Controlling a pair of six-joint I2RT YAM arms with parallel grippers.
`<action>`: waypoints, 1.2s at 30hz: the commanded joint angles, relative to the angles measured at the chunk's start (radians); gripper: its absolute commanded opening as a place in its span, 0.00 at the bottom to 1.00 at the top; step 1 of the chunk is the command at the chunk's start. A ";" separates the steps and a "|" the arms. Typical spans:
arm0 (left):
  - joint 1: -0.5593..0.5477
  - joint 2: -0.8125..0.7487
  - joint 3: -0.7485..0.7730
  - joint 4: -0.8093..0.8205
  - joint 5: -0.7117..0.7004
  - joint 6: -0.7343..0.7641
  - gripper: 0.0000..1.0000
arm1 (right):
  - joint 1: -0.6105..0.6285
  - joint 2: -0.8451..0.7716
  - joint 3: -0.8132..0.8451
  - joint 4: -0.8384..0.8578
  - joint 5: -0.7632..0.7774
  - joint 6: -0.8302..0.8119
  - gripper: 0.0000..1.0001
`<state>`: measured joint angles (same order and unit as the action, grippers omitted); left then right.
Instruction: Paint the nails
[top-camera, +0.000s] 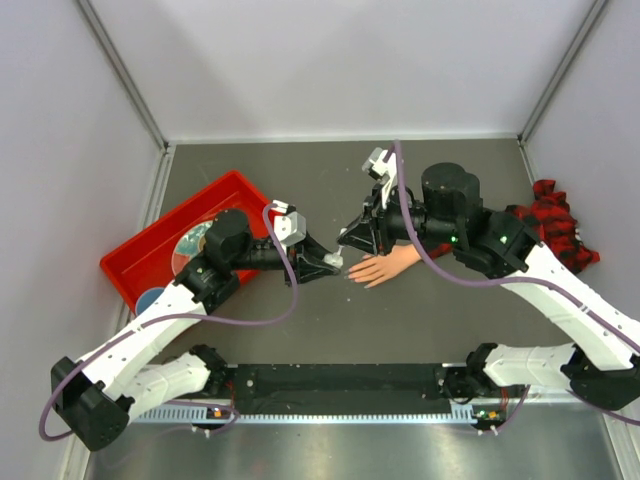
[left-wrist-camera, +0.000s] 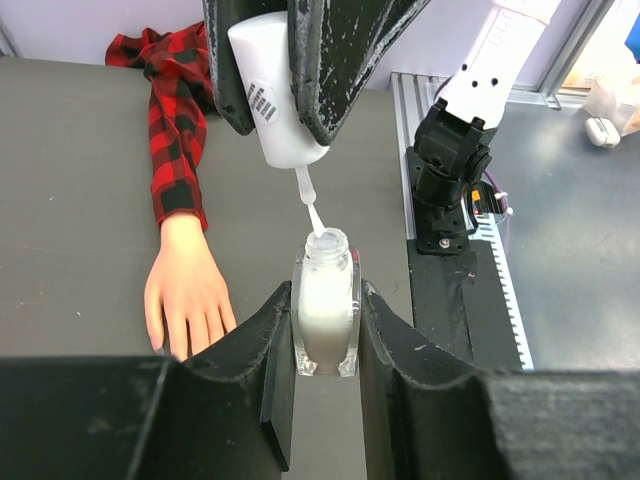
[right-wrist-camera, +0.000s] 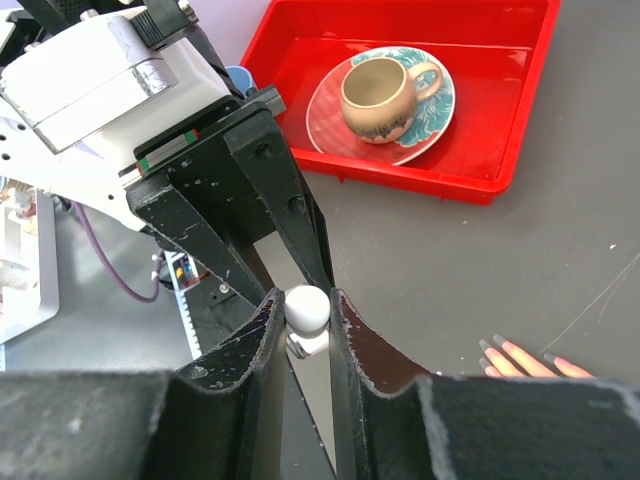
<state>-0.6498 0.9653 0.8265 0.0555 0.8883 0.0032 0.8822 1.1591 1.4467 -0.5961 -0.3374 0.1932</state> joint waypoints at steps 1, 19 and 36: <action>-0.001 0.001 0.011 0.047 0.001 0.006 0.00 | 0.011 -0.019 0.012 0.041 -0.008 -0.005 0.00; -0.001 0.003 0.010 0.055 0.000 0.001 0.00 | 0.012 -0.010 0.004 0.059 -0.038 0.009 0.00; 0.001 -0.005 0.008 0.056 0.001 0.000 0.00 | 0.011 0.001 0.000 0.056 -0.045 0.006 0.00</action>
<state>-0.6498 0.9653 0.8265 0.0566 0.8879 0.0029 0.8818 1.1610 1.4464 -0.5690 -0.3691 0.2024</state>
